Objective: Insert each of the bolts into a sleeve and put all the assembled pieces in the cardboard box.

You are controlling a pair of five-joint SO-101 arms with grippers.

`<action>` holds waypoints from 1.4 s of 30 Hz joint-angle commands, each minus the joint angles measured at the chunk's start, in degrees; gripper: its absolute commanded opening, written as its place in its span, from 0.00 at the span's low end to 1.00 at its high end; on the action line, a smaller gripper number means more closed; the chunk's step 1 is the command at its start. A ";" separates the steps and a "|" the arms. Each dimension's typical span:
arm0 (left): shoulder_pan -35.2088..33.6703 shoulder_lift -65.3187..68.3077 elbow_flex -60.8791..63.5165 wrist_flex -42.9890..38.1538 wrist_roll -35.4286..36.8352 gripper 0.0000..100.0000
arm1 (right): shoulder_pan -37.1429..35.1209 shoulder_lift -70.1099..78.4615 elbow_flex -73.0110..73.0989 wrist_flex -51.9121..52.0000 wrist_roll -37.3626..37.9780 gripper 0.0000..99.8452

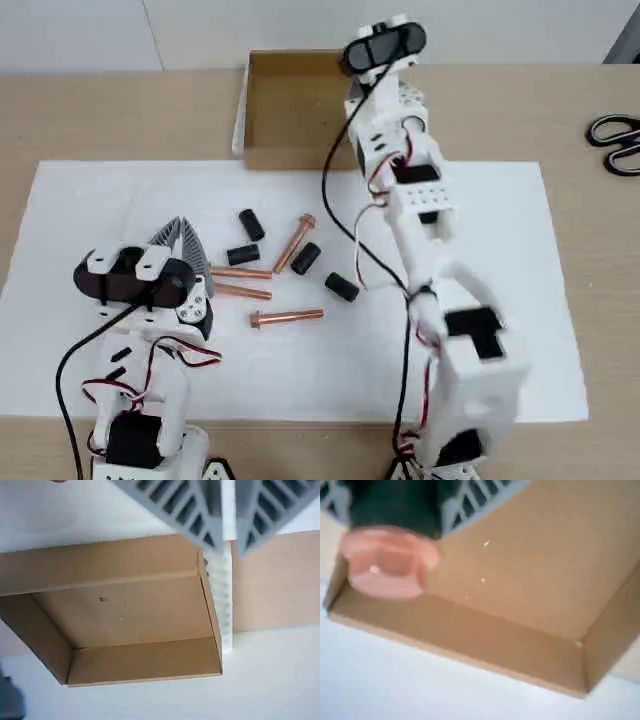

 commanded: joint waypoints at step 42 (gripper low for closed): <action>-0.18 -0.62 -0.22 -1.41 -0.35 0.01 | 1.27 43.12 -56.44 15.60 0.26 0.16</action>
